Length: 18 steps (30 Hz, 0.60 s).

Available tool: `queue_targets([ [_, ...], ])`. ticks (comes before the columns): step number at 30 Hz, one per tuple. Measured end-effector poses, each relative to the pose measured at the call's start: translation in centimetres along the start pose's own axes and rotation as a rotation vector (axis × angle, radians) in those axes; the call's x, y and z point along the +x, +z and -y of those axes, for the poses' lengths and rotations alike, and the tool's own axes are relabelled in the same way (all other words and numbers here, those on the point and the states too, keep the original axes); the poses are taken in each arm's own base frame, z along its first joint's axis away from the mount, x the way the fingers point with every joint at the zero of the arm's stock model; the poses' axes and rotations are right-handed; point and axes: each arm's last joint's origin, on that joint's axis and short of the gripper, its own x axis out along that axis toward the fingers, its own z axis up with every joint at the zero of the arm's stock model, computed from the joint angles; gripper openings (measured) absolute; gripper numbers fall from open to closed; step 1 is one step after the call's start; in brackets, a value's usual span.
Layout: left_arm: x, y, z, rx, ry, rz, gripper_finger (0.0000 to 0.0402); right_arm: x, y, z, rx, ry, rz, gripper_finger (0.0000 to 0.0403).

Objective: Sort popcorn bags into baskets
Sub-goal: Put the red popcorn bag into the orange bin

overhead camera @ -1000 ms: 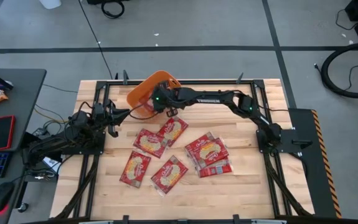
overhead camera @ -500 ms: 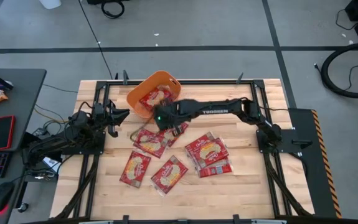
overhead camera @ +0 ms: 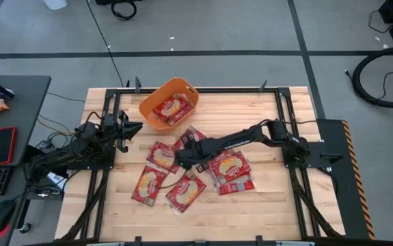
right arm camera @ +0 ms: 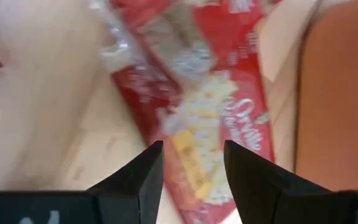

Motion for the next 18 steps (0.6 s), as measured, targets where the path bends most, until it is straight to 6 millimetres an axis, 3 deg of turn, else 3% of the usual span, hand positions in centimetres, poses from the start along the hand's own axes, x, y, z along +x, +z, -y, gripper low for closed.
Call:
queue_targets([
  [8,0.0,0.1,0.0,-0.003,-0.003,0.011,0.0057,1.5,-1.1,-2.9,0.012,-0.061,-0.073,0.0171],
  [18,0.0,0.1,0.0,-0.003,-0.004,0.014,0.0057,2.6,-1.7,-2.6,0.030,-0.091,-0.045,0.0167],
])
